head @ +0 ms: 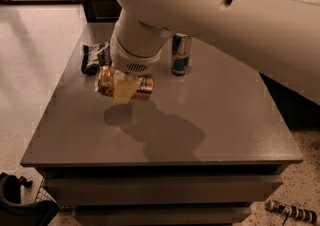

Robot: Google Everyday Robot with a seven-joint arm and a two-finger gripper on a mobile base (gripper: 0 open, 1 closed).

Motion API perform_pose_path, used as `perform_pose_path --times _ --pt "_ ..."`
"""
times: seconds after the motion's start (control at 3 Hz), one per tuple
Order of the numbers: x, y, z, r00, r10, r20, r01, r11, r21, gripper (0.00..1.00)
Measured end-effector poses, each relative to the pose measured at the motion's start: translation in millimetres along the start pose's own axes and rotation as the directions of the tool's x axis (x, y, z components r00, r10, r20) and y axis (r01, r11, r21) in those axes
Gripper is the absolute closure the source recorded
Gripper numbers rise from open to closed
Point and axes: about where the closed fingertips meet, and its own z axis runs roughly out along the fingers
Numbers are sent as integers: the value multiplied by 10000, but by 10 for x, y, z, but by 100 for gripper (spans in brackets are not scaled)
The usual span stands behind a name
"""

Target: Knock orange can over

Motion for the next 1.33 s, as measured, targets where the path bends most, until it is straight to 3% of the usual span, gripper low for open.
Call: perform_pose_path --times 0.33,0.67,1.0,1.33 --pt "75 66 196 9866 -647 -1500 595 9975 -389 100" --pt "103 203 506 9669 -1225 -2240 945 9868 -1319 100" --pt "102 293 716 9603 -1488 -2358 1047 9763 -1895 100" --pt "97 307 776 9627 -1504 -2249 1029 9723 -2101 84"
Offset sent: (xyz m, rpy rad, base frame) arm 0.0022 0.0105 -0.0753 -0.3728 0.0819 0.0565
